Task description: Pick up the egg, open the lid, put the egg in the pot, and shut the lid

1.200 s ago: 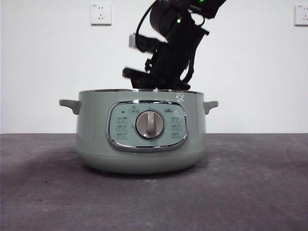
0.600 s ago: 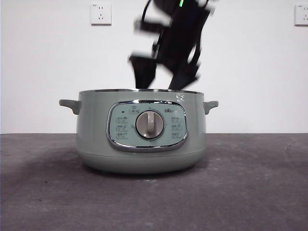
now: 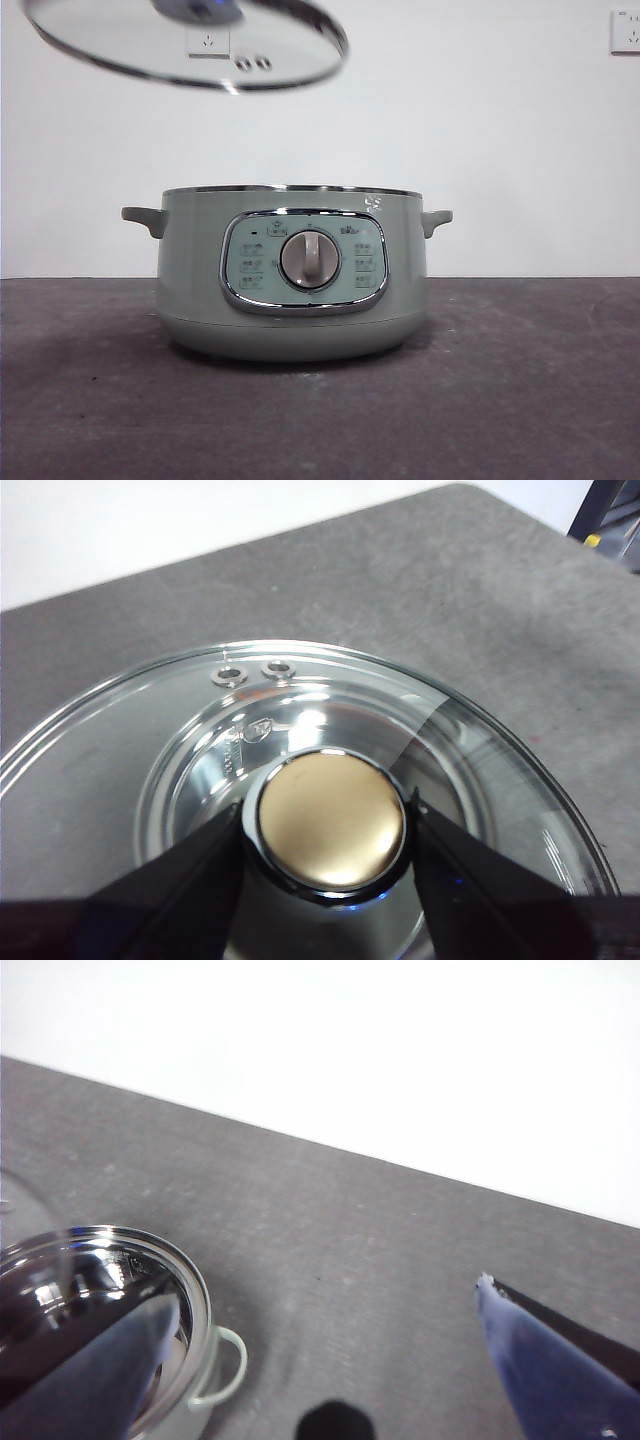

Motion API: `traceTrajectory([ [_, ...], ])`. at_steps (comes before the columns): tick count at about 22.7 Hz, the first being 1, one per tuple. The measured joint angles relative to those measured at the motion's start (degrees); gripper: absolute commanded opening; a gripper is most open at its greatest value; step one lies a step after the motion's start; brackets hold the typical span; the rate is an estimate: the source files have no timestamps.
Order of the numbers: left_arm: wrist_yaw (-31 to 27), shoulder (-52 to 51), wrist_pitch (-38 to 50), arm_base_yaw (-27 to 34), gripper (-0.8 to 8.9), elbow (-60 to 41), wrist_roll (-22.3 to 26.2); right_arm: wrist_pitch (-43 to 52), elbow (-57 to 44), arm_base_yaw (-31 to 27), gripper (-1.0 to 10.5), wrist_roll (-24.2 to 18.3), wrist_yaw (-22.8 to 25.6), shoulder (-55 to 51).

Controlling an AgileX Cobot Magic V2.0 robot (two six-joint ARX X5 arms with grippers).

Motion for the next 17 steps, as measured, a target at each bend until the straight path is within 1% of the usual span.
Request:
traceTrajectory([
  [4,2.1,6.82,4.83,-0.02,-0.08,0.0,0.0,-3.8,0.0,0.02,5.0,0.17,-0.04,-3.8],
  [8,2.25,11.89,9.27,-0.61,-0.08,-0.07,0.0,-6.73,0.0,0.02,5.0,0.17,-0.04,-6.12],
  [14,2.21,16.11,14.34,-1.07,-0.08,-0.07,0.0,-9.16,0.0,0.02,5.0,0.22,-0.04,-7.89],
  [17,2.19,17.33,15.17,-1.33,-0.08,-0.07,0.0,-9.35,0.0,0.02,5.0,0.24,-0.04,-8.09],
])
